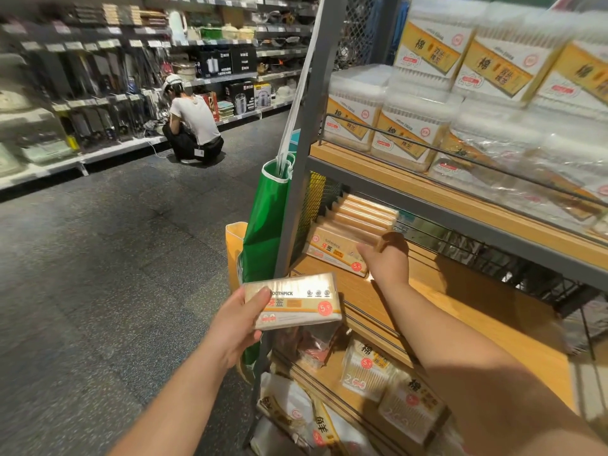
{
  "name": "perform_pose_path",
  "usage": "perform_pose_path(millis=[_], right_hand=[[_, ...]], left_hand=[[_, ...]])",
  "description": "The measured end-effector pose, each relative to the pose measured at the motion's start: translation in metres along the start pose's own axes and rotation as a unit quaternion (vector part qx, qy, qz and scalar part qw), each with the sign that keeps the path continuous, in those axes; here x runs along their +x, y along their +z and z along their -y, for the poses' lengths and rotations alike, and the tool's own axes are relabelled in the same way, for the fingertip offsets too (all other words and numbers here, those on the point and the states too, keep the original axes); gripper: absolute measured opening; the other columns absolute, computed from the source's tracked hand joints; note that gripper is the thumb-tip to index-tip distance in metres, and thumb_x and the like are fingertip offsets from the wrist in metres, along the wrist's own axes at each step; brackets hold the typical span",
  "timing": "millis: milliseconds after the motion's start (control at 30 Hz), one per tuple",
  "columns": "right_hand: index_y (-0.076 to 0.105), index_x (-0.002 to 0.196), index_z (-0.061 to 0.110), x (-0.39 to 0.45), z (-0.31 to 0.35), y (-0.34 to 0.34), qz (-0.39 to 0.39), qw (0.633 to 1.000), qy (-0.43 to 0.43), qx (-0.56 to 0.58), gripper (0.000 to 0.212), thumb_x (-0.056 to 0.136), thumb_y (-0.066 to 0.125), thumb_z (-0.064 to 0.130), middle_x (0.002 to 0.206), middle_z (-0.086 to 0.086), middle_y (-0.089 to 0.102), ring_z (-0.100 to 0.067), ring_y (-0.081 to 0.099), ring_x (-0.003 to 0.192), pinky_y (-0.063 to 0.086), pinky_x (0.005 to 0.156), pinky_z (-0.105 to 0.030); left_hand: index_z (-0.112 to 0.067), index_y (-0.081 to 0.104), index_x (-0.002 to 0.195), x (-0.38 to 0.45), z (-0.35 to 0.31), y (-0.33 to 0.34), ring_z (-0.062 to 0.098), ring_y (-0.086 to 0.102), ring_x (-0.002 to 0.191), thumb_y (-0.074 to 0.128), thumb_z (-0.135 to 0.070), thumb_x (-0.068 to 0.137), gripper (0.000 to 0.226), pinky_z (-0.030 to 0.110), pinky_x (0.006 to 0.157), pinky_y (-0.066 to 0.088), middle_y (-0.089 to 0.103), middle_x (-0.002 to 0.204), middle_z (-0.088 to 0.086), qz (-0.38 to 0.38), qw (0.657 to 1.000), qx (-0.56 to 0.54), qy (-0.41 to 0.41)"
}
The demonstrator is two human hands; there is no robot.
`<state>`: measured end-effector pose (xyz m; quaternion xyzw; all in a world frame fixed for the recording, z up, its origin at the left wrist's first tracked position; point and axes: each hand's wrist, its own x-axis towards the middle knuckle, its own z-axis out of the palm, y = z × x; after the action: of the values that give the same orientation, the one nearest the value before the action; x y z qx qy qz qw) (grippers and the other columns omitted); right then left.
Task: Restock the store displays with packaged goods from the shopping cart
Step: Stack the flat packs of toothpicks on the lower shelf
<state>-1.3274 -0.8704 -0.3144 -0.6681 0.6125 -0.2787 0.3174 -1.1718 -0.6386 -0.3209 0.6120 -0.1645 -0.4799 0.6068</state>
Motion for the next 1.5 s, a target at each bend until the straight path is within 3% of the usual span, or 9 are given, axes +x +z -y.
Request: perform_pose_path(millis=[100,233,333,467,700,800,1067,1367,1500], right_hand=[[0.065,0.094,0.006,-0.017,-0.001,-0.022,-0.010,0.994,-0.015,0.111,0.042,0.096,0.055,0.047,0.081,-0.001,0.064,-0.019,0.063,0.078,0.045,0.058,-0.027],[0.066,0.108,0.011,-0.047,-0.007,-0.049,0.255,0.946,0.024,0.200,0.044,0.100,0.045,0.049,0.093,-0.005,0.067,-0.012,0.052,0.065,0.034,0.049,-0.021],[0.070,0.107,0.011,-0.051,-0.016,-0.063,0.326,0.925,0.002,0.195,0.025,0.096,0.059,0.031,0.084,-0.007,0.069,-0.008,0.049,0.057,0.029,0.041,-0.016],[0.070,0.098,0.013,-0.047,-0.022,-0.080,0.277,0.942,-0.021,0.188,0.011,0.096,0.061,0.020,0.072,-0.002,0.069,-0.005,0.048,0.050,0.028,0.039,-0.014],[0.067,0.103,0.013,-0.030,-0.032,-0.058,0.118,0.976,-0.009,0.182,0.012,0.096,0.061,0.021,0.075,-0.003,0.068,-0.010,0.055,0.057,0.047,0.055,-0.027],[0.064,0.104,0.013,-0.023,-0.023,-0.029,0.115,0.983,-0.035,0.141,0.014,0.094,0.065,0.023,0.083,-0.001,0.066,-0.003,0.057,0.053,0.045,0.049,-0.019],[0.048,0.084,0.022,-0.022,-0.006,0.009,0.009,0.994,0.004,0.107,0.028,0.086,0.075,0.030,0.078,-0.008,0.068,-0.014,0.057,0.054,0.043,0.049,-0.026],[0.049,0.123,0.013,-0.048,-0.014,-0.016,0.001,0.962,0.108,0.250,0.051,0.085,0.075,0.036,0.106,-0.008,0.062,-0.022,0.062,0.084,0.052,0.069,-0.032],[0.051,0.118,0.007,-0.087,-0.024,-0.065,-0.044,0.949,0.117,0.290,0.031,0.094,0.066,0.020,0.094,-0.011,0.061,-0.022,0.059,0.079,0.048,0.062,-0.026]], left_hand=[[-0.018,0.061,0.107,0.003,-0.005,0.010,0.008,0.066,0.062,0.055,-0.026,0.099,0.013,0.019,0.046,0.040,0.075,0.088,0.005,0.009,1.000,0.005,0.020],[-0.019,0.062,0.111,0.014,-0.011,0.032,0.014,0.065,0.070,0.057,-0.027,0.099,0.016,0.025,0.052,0.040,0.075,0.091,0.005,0.042,0.997,0.040,0.049],[-0.019,0.063,0.114,0.021,-0.017,0.054,0.017,0.066,0.075,0.059,-0.031,0.097,0.021,0.027,0.053,0.040,0.076,0.095,0.007,0.084,0.991,0.078,0.072],[-0.012,0.061,0.116,0.026,-0.026,0.074,0.011,0.069,0.071,0.059,-0.022,0.098,0.021,0.020,0.048,0.045,0.076,0.093,0.005,0.110,0.991,0.043,0.055],[-0.016,0.055,0.122,0.039,-0.047,0.059,0.005,0.065,0.086,0.058,-0.022,0.096,0.026,0.027,0.072,0.046,0.069,0.089,-0.006,0.074,0.994,-0.027,0.072],[-0.019,0.062,0.103,0.043,-0.049,0.057,0.006,0.065,0.083,0.053,-0.020,0.098,0.011,0.031,0.079,0.045,0.073,0.076,-0.011,0.114,0.992,-0.011,0.057],[-0.021,0.058,0.113,0.064,-0.051,0.061,0.015,0.060,0.108,0.052,-0.030,0.098,0.019,0.032,0.089,0.041,0.069,0.104,-0.004,0.252,0.967,0.020,-0.040],[-0.021,0.055,0.113,0.073,-0.046,0.068,0.018,0.057,0.110,0.052,-0.028,0.097,0.018,0.032,0.088,0.045,0.062,0.112,0.003,0.274,0.957,-0.031,-0.086],[-0.018,0.059,0.114,0.047,-0.029,0.085,0.023,0.065,0.105,0.048,-0.031,0.097,0.023,0.035,0.090,0.047,0.069,0.108,0.007,0.329,0.938,-0.021,-0.106]])
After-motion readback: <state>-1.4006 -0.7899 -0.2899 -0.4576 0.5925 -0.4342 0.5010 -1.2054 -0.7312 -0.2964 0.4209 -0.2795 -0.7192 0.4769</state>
